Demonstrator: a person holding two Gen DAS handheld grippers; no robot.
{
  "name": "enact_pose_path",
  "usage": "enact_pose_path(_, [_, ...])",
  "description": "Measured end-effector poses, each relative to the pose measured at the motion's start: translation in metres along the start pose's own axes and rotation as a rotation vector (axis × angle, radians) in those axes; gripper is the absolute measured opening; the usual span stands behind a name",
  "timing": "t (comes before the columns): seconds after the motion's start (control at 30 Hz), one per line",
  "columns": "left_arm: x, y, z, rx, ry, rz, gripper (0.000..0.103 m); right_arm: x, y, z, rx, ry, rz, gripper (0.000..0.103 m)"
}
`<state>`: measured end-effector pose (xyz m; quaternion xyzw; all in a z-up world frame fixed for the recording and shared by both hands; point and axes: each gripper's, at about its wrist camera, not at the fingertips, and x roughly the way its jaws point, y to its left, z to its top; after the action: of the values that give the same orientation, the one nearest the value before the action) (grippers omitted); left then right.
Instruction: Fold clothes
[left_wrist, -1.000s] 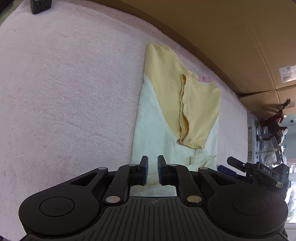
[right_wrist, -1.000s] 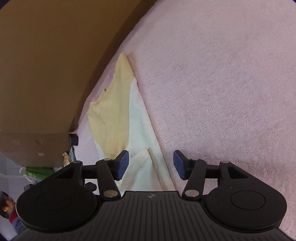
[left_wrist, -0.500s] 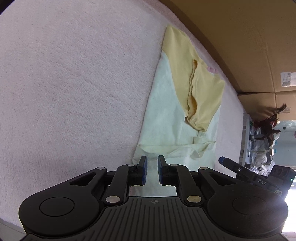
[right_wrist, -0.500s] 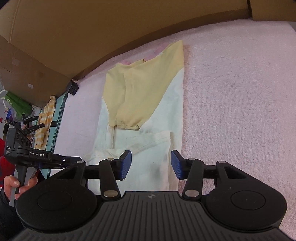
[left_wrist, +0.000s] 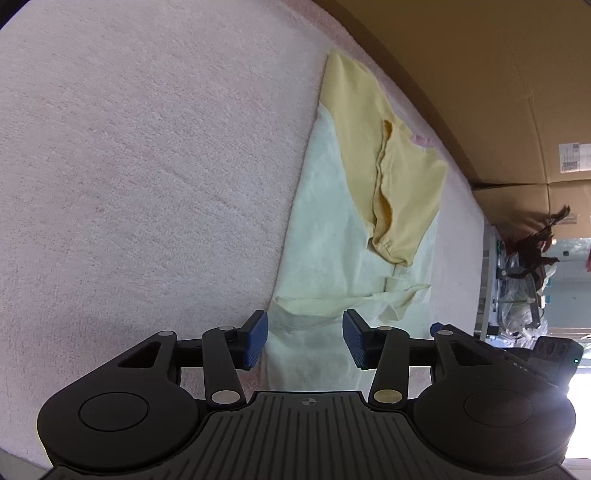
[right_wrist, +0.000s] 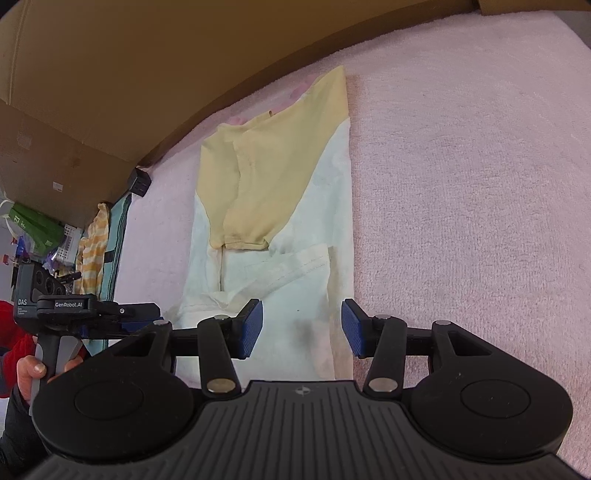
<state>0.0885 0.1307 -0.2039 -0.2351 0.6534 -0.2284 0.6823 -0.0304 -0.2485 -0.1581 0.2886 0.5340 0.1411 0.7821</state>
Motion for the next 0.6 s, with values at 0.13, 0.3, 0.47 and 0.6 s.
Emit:
enact_pose_path(0.13, [0.005, 0.0, 0.0, 0.016, 0.01, 0.012, 0.067, 0.0, 0.0, -0.001, 0.004, 0.001, 0.005, 0.053])
enact_pose_path(0.3, [0.01, -0.001, 0.0, 0.037, 0.004, 0.03, 0.041, 0.0, -0.003, -0.002, 0.016, -0.007, 0.001, 0.053])
enact_pose_path(0.47, [0.013, -0.002, -0.002, 0.046, 0.003, 0.047, 0.017, 0.0, -0.004, 0.001, 0.025, -0.032, 0.003, 0.053])
enact_pose_path(0.6, [0.005, -0.003, -0.003, 0.046, -0.021, 0.046, 0.009, 0.002, -0.008, 0.007, 0.036, -0.05, 0.009, 0.053])
